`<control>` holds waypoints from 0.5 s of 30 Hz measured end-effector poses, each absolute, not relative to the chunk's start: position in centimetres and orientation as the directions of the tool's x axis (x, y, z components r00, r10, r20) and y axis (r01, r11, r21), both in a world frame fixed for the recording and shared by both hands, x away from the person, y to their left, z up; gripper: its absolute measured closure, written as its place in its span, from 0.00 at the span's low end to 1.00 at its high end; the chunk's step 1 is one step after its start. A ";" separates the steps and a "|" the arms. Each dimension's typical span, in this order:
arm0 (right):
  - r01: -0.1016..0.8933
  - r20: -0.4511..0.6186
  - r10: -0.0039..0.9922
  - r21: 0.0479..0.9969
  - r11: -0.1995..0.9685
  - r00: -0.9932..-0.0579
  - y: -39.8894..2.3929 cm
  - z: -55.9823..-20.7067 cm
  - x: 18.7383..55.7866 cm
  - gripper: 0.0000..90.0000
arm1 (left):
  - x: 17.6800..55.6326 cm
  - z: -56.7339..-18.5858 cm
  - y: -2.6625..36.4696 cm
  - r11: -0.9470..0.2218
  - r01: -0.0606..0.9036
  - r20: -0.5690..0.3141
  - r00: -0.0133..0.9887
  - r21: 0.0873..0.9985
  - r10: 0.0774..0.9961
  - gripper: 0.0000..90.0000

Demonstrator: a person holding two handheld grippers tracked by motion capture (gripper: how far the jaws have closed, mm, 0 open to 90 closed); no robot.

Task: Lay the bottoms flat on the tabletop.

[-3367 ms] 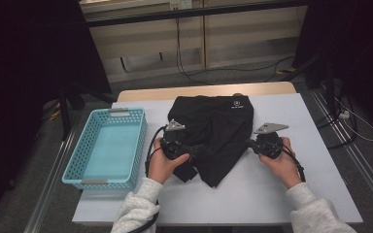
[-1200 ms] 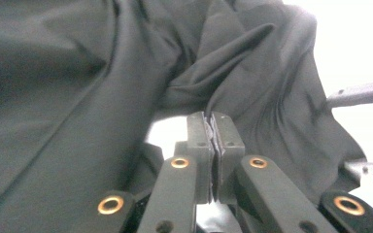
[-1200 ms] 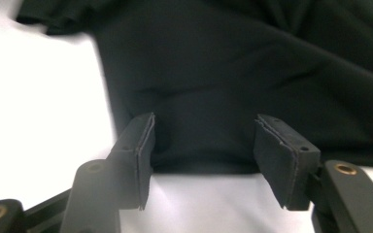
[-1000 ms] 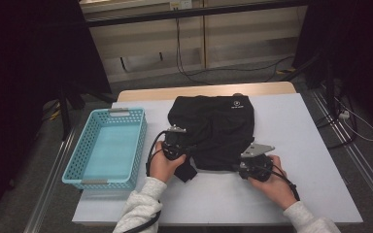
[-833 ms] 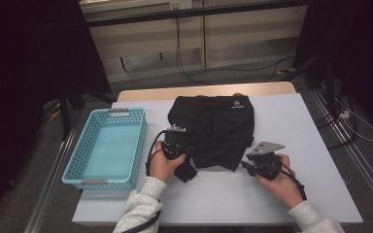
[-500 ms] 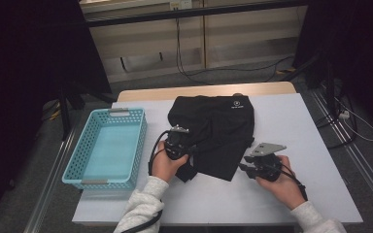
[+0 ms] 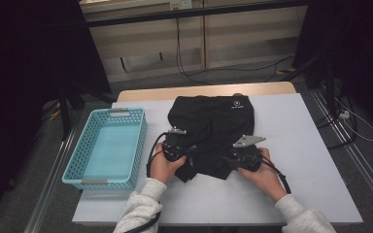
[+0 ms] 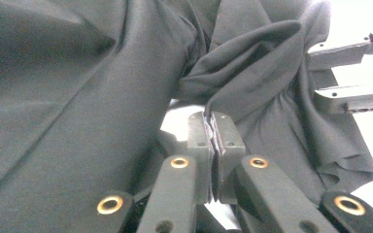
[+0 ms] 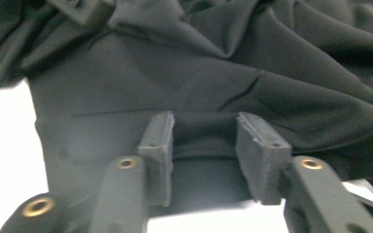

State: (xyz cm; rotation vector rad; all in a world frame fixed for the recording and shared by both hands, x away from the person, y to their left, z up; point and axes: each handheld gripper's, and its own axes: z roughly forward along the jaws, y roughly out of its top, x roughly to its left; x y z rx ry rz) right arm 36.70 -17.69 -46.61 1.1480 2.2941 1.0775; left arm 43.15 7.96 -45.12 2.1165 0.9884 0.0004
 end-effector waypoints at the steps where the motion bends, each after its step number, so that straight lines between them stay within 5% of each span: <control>1: 0.523 0.020 0.795 0.763 0.380 -0.607 -17.7 -46.6 36.7 0.60 | 43.1 -45.1 7.9 -0.394 0.644 -0.298 0.700 0.656 0.649 0.97; 2: 0.514 0.017 0.782 0.762 0.394 -0.624 -17.3 -46.7 36.6 0.52 | 43.1 -45.0 7.9 -0.396 0.645 -0.299 0.701 0.654 0.647 0.97; 11: 0.497 0.018 0.755 0.763 0.413 -0.655 -16.6 -46.7 35.7 0.59 | 43.0 -44.7 7.7 -0.395 0.637 -0.299 0.708 0.662 0.640 0.97; 15: 0.479 0.017 0.733 0.768 0.426 -0.680 -16.0 -46.7 35.8 0.94 | 42.9 -44.8 7.4 -0.404 0.635 -0.294 0.712 0.659 0.638 0.97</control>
